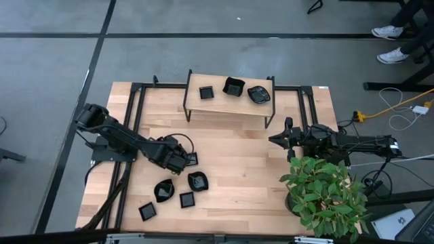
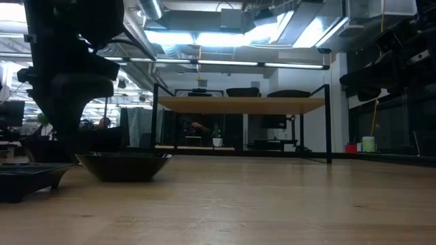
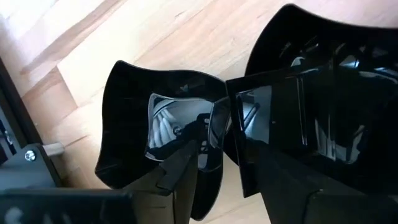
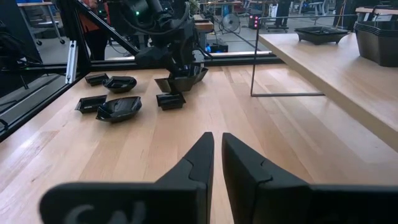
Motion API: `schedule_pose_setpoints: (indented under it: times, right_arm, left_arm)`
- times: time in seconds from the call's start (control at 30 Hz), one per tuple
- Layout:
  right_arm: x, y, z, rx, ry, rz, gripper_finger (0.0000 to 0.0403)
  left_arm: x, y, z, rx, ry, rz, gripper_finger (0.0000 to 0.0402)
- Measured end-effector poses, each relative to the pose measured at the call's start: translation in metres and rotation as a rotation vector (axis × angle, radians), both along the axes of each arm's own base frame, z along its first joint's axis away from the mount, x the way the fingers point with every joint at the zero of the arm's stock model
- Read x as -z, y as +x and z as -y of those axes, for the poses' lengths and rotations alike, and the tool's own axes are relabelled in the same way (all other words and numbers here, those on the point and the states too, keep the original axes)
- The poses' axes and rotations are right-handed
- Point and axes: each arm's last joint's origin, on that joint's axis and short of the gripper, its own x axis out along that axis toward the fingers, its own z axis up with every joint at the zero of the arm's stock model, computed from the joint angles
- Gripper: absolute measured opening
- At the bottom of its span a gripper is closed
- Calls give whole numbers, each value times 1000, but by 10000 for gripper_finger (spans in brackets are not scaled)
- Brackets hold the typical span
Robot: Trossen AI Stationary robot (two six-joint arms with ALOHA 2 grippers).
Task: Pick & Place Mini shaped plates
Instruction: Stack the square plate on top of the square plate on the shelf
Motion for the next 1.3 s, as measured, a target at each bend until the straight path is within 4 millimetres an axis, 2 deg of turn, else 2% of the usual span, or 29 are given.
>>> schedule_pose_setpoints:
  times: [0.2,0.5,0.8,1.3]
  right_arm:
    - [0,0,0,0,0,-1,34]
    - [0,0,0,0,0,0,34]
    - [0,0,0,0,0,0,34]
    - [0,0,0,0,0,0,34]
  left_arm:
    - [0,0,0,9,-2,-4,123]
    - [-1,0,0,25,3,-6,9]
    - [-8,-2,-2,25,18,35,2]
    - [-48,-17,-12,45,122,266,2]
